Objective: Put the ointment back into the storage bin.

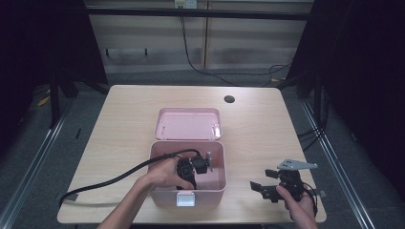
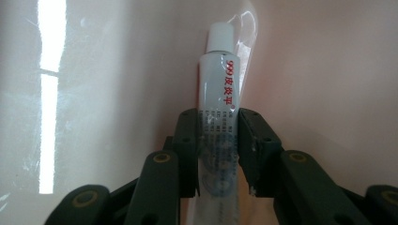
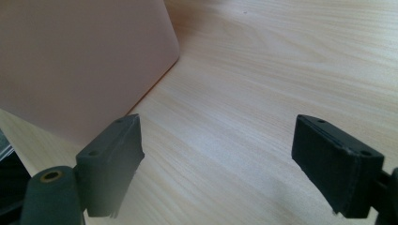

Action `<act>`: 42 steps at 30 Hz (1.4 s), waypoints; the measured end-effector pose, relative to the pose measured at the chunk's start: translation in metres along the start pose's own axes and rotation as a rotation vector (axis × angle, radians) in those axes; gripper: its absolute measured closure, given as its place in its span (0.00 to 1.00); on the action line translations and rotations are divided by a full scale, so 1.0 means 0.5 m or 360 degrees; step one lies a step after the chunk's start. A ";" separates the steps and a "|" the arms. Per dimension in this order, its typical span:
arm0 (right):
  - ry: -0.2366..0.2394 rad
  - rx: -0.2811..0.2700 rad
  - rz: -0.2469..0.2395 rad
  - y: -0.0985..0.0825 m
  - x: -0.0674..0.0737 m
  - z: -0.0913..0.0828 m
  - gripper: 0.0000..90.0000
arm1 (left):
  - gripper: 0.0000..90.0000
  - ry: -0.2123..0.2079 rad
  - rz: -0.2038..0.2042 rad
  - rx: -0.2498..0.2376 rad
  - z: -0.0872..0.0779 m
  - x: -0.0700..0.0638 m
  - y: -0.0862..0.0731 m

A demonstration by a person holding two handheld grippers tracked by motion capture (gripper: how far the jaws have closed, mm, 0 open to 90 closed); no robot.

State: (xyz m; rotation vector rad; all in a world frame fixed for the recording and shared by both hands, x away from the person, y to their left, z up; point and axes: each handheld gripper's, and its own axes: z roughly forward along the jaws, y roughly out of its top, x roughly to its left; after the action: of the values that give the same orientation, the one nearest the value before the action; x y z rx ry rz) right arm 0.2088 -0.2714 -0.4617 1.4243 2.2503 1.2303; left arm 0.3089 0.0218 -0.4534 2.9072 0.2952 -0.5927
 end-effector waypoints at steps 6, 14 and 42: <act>0.0000 -0.0001 0.0000 0.000 0.000 -0.001 0.18 | 0.75 -0.0006 -0.0016 -0.0027 -0.003 0.000 0.000; -0.0001 0.0001 -0.0001 0.000 0.000 -0.001 0.18 | 0.71 -0.0003 -0.0037 -0.0108 -0.022 -0.004 -0.002; 0.0000 0.0000 -0.0005 0.000 0.001 -0.001 0.18 | 0.71 0.0111 -0.0041 -0.0395 -0.115 -0.039 -0.037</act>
State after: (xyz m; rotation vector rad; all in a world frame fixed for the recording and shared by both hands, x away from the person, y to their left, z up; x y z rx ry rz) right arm 0.2082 -0.2712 -0.4610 1.4202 2.2521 1.2293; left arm 0.3082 0.0479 -0.3953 2.6916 0.3860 -0.4246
